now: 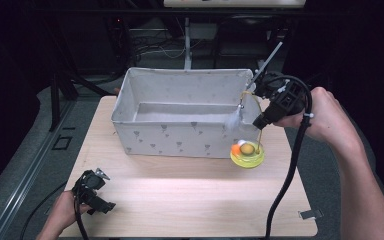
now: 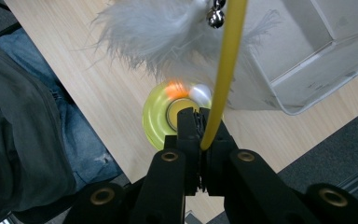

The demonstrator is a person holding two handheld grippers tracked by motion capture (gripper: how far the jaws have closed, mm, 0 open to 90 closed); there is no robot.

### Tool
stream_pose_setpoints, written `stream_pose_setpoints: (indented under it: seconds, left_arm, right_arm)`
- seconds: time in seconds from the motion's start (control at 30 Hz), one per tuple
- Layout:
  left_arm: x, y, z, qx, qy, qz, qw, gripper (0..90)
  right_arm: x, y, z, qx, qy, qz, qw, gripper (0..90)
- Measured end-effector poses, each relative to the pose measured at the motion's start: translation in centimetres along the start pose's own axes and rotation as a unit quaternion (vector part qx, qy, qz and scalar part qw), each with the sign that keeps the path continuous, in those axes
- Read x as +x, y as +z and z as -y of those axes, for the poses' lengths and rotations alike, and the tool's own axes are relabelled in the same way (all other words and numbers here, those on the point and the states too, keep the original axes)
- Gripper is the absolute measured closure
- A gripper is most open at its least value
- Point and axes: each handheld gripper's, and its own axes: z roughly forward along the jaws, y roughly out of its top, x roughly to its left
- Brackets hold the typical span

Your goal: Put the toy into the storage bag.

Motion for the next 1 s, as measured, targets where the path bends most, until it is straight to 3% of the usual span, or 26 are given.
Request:
stream_pose_setpoints:
  seconds: [0.73, 1.0]
  left_arm:
    - [-0.2, 0.1, -0.1, 0.004, 0.003, 0.002, 1.0000, 3.5]
    - [-0.2, 0.1, -0.1, 0.002, 0.005, 0.002, 1.0000, 3.5]
  right_arm:
    - [-0.2, -2.9, -2.0, -0.015, -0.001, 0.016, 0.9998, 87.7]
    - [-0.1, -3.8, -3.4, -0.016, -0.005, 0.025, 0.9995, 87.7]
